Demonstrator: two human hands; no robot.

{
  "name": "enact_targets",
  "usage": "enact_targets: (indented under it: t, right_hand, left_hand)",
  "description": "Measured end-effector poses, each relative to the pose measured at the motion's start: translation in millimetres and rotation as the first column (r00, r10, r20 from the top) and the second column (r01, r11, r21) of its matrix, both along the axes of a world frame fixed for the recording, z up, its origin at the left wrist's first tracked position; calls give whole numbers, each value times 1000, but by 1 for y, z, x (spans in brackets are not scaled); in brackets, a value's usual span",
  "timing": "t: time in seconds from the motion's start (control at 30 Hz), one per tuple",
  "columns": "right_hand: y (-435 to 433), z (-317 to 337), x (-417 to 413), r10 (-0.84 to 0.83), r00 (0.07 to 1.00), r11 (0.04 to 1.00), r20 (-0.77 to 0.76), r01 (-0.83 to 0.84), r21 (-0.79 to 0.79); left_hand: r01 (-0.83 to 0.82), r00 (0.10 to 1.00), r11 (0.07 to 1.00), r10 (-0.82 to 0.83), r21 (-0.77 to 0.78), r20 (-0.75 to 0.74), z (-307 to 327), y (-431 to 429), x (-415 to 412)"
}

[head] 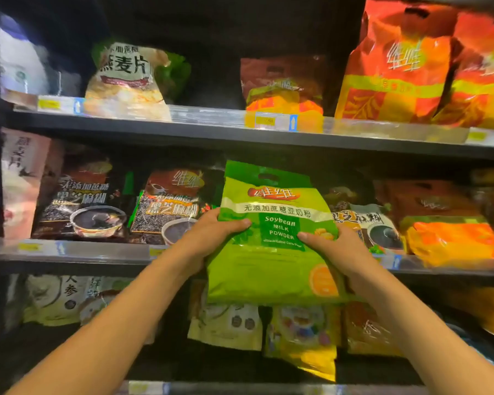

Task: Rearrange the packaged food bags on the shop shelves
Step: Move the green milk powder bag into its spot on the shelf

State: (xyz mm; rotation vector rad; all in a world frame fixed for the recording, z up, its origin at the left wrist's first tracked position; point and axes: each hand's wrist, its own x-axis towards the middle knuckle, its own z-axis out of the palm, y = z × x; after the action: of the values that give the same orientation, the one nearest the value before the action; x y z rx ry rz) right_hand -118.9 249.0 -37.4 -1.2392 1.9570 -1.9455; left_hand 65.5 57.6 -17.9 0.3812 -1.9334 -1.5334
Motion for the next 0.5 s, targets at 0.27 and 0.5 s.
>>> enact_targets:
  t: [0.27, 0.5]
  right_hand:
    - [-44, 64, -57, -31, 999, 995, -33, 34, 98]
    - [-79, 76, -90, -95, 994, 992, -63, 100, 83]
  left_hand:
    - [-93, 996, 994, 92, 53, 23, 45, -44, -62]
    - [-160, 987, 986, 161, 35, -11, 57, -76, -96]
